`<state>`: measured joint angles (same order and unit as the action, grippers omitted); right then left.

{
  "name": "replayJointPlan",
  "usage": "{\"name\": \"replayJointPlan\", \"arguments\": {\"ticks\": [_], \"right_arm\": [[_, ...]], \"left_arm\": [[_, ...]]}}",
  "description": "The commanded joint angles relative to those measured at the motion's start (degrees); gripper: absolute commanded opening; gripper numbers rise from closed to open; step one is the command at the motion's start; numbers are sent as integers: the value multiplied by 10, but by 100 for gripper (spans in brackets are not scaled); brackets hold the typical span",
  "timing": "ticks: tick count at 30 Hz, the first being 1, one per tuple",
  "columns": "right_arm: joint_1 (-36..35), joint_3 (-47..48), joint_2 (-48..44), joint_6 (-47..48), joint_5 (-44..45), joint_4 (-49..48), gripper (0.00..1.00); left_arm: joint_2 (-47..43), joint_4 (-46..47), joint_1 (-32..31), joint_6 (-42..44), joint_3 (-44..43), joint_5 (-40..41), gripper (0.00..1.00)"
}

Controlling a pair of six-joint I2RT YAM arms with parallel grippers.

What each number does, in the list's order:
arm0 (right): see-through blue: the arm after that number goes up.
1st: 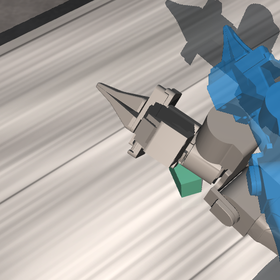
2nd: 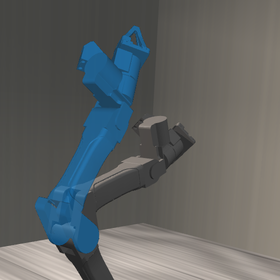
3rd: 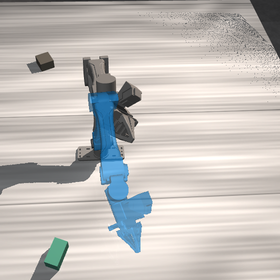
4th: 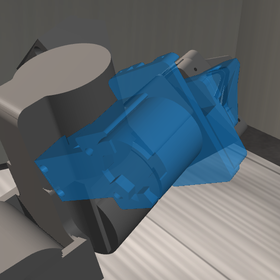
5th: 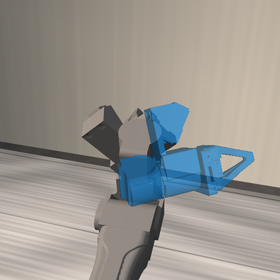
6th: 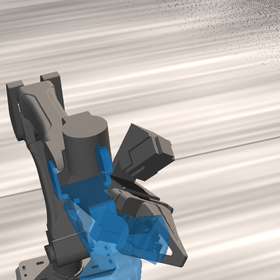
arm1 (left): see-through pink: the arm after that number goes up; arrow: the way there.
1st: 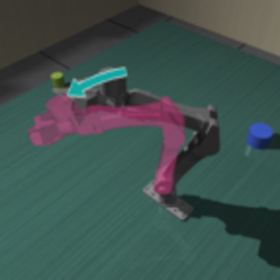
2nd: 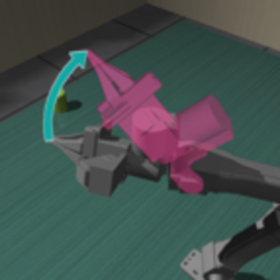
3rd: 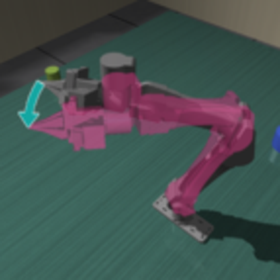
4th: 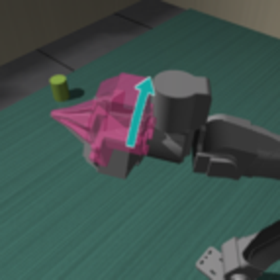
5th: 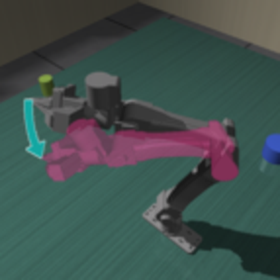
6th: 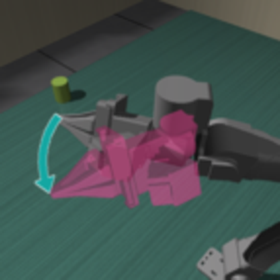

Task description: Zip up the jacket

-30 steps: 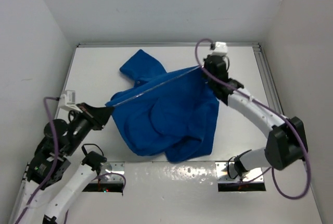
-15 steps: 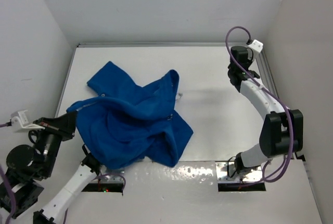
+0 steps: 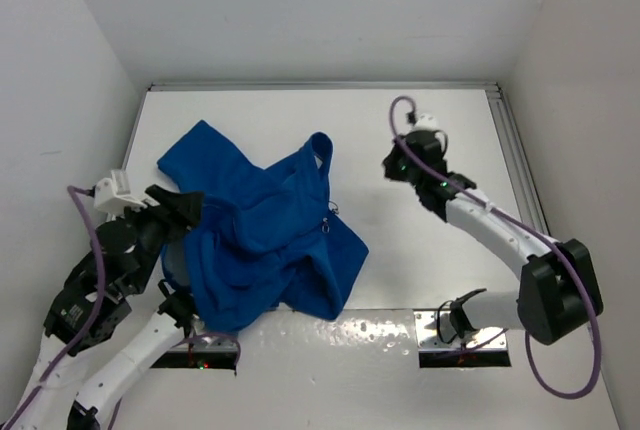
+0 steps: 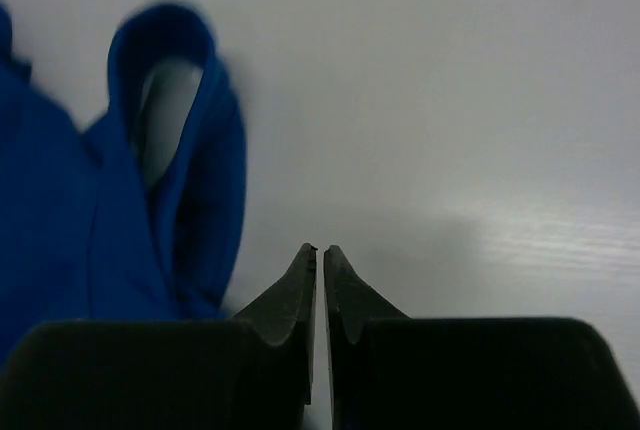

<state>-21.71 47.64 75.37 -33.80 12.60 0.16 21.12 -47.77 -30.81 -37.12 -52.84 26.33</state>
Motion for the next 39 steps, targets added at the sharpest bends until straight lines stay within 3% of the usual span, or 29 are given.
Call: {"name": "replayJointPlan", "arguments": {"ticks": [1, 4, 5, 7, 8, 9, 11, 15, 18, 20, 21, 23, 25, 31, 36, 39], "right_arm": [[-58, -36, -11, 12, -74, 2, 7], [-82, -68, -37, -2, -127, -28, 21], [-90, -88, -45, -2, -153, -41, 42], [-107, -91, -53, -6, -190, -43, 67], [-109, -87, -40, -6, -205, -38, 88], [-109, -84, -9, 1, -233, -42, 96], [-110, -73, 28, -8, -245, -51, 99], [-112, -41, 144, -60, -319, -168, 99], [-123, 46, 256, -63, -336, -154, 99], [-126, 100, 323, -72, -349, -156, 96], [-126, 113, 338, -78, -344, -169, 80], [-125, 143, 354, -90, -290, -181, 35], [-120, 191, 362, -89, -240, -171, 0], [-42, 283, 318, -129, -37, -107, 0], [-13, 271, 257, -87, 8, -103, 0], [-15, 220, 240, -91, -15, -109, 0]], "left_arm": [[-10, 69, -3, 12, -78, 47, 59], [-18, 82, -3, 15, -85, 56, 71], [-16, 100, -4, 16, -82, 42, 71], [-15, 123, -3, 24, -78, 29, 72], [-11, 141, -3, 29, -80, 16, 72], [-5, 145, -4, 33, -86, 10, 72], [0, 144, -3, 28, -84, -1, 72], [14, 127, -3, 20, -71, -27, 72], [13, 133, -3, 16, -51, -56, 72], [17, 136, -3, 17, -49, -79, 72], [19, 135, -3, 20, -46, -88, 72], [22, 145, -2, 17, -35, -113, 72], [27, 157, -3, 14, -18, -137, 72], [44, 181, -3, 21, 15, -180, 72], [40, 190, -3, 38, 33, -165, 72], [44, 204, -3, 45, 41, -163, 72]]}}
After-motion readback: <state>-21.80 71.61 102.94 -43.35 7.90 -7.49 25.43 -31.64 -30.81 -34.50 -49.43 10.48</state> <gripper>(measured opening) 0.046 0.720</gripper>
